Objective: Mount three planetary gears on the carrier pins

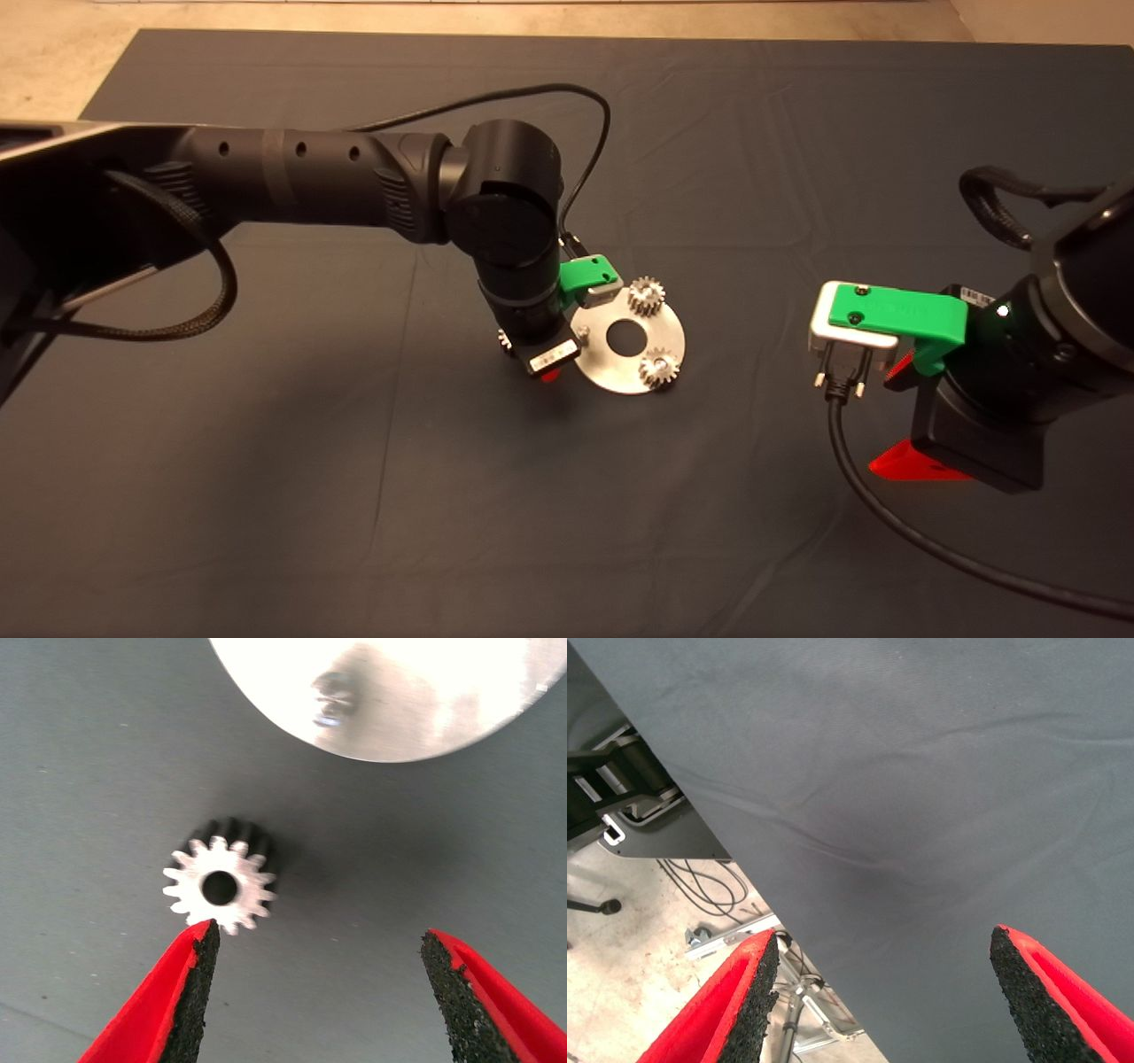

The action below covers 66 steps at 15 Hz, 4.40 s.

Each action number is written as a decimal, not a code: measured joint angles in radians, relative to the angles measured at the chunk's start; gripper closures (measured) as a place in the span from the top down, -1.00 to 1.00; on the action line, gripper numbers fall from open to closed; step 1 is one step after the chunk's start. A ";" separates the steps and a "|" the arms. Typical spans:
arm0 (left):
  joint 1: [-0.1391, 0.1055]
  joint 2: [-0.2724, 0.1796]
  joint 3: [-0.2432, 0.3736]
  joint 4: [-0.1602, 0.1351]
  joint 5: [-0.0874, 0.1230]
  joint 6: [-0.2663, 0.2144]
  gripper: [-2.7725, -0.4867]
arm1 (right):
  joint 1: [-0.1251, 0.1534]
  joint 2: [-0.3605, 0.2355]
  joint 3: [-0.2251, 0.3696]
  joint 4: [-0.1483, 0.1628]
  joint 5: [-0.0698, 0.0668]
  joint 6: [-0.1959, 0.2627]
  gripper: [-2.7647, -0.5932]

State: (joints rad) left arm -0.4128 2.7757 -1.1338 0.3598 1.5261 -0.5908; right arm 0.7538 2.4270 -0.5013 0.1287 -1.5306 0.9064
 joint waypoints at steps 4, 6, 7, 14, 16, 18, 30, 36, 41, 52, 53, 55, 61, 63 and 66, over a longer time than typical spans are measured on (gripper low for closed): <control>0.004 0.002 -0.017 0.051 0.000 0.011 -0.01 | 0.000 0.001 0.005 0.001 0.000 0.000 0.07; 0.015 0.004 -0.023 0.066 -0.001 0.014 -0.01 | 0.000 0.008 0.008 0.003 0.000 0.000 0.07; 0.017 0.006 -0.025 0.073 0.000 0.015 -0.01 | 0.000 0.009 0.008 0.003 0.000 0.000 0.07; 0.027 0.000 -0.039 0.097 -0.001 0.055 -0.01 | 0.000 0.014 0.011 0.003 0.000 0.000 0.07; 0.040 0.000 -0.049 0.106 0.000 0.060 -0.01 | 0.000 0.016 0.013 0.003 0.000 0.000 0.07; 0.044 -0.001 -0.055 0.120 0.000 0.065 -0.01 | 0.000 0.023 0.014 0.003 0.000 0.000 0.07; 0.078 -0.023 -0.089 0.162 -0.001 0.091 -0.01 | 0.000 0.039 0.018 0.003 0.000 0.000 0.07; 0.079 -0.023 -0.105 0.161 -0.001 0.092 -0.01 | 0.000 0.039 0.021 0.003 0.000 0.000 0.07; 0.089 -0.023 -0.110 0.166 -0.001 0.092 -0.04 | 0.000 0.039 0.022 0.003 0.000 0.000 0.07; 0.089 -0.013 -0.135 0.164 -0.001 0.091 -0.36 | 0.000 0.039 0.024 0.003 0.000 0.000 0.07; 0.089 -0.013 -0.137 0.164 -0.001 0.091 -0.36 | 0.000 0.039 0.024 0.003 0.000 0.000 0.07; 0.089 -0.010 -0.143 0.165 -0.001 0.090 -0.45 | 0.000 0.039 0.024 0.003 0.000 0.000 0.07; 0.089 -0.008 -0.149 0.164 -0.001 0.088 -0.53 | 0.000 0.039 0.024 0.003 0.000 0.000 0.07; 0.089 -0.008 -0.149 0.163 -0.001 0.088 -0.56 | 0.000 0.039 0.024 0.003 0.000 0.000 0.07; 0.089 -0.007 -0.149 0.163 -0.001 0.087 -0.58 | 0.000 0.039 0.024 0.003 0.000 0.000 0.07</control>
State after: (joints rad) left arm -0.3243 2.7689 -1.2830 0.5228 1.5253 -0.5036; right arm 0.7538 2.4655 -0.4777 0.1321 -1.5306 0.9064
